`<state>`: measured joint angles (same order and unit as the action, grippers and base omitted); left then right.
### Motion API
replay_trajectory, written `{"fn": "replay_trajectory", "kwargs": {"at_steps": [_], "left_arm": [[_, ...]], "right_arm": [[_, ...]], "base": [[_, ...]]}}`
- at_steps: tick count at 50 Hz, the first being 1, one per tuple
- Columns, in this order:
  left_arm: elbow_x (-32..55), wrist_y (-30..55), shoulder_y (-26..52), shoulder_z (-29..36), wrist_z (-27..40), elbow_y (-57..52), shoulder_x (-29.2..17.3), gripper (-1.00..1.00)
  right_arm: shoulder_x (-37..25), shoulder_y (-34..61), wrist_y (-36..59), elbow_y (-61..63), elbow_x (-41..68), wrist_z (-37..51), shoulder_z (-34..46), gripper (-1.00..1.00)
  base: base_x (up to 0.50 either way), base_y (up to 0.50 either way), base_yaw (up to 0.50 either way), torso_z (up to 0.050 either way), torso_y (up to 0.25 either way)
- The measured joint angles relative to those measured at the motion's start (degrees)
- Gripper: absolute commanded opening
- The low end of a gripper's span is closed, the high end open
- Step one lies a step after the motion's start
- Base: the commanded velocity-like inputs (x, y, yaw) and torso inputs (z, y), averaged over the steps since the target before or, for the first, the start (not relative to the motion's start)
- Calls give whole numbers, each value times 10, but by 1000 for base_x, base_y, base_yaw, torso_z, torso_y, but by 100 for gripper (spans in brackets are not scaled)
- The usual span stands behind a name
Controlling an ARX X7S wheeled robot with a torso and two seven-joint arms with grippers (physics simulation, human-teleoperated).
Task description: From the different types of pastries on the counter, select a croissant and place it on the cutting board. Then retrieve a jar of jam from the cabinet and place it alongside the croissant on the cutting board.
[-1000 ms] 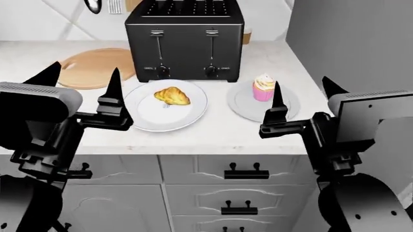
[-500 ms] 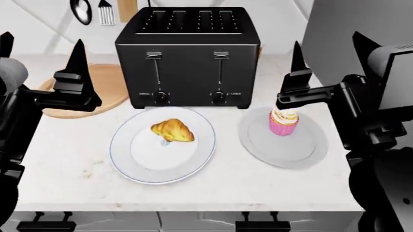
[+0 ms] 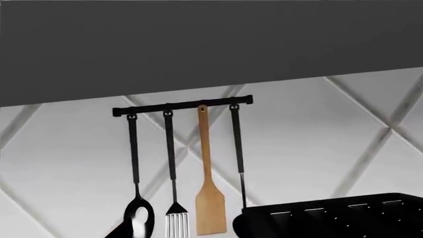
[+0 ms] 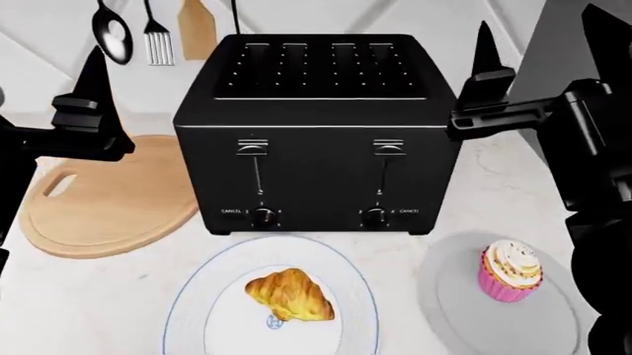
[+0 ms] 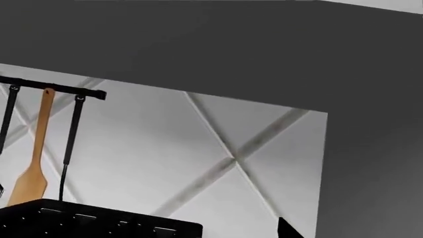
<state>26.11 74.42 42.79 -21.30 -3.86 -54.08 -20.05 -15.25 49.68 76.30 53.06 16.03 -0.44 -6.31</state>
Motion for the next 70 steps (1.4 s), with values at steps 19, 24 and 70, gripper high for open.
{"fn": "replay_trajectory", "kwargs": {"at_steps": [19, 24, 70], "left_arm": [[94, 89, 37, -28, -31, -22, -15, 100], [253, 114, 76, -60, 2, 7, -50, 100], [329, 0, 346, 450, -398, 78, -247, 100]], "right_arm": [[6, 37, 46, 13, 15, 2, -42, 100], [8, 39, 54, 10, 17, 5, -46, 100], [10, 18, 66, -7, 36, 21, -51, 100]], "base": [[86, 50, 0, 0, 0], [0, 0, 0, 0, 0], [0, 0, 0, 0, 0]]}}
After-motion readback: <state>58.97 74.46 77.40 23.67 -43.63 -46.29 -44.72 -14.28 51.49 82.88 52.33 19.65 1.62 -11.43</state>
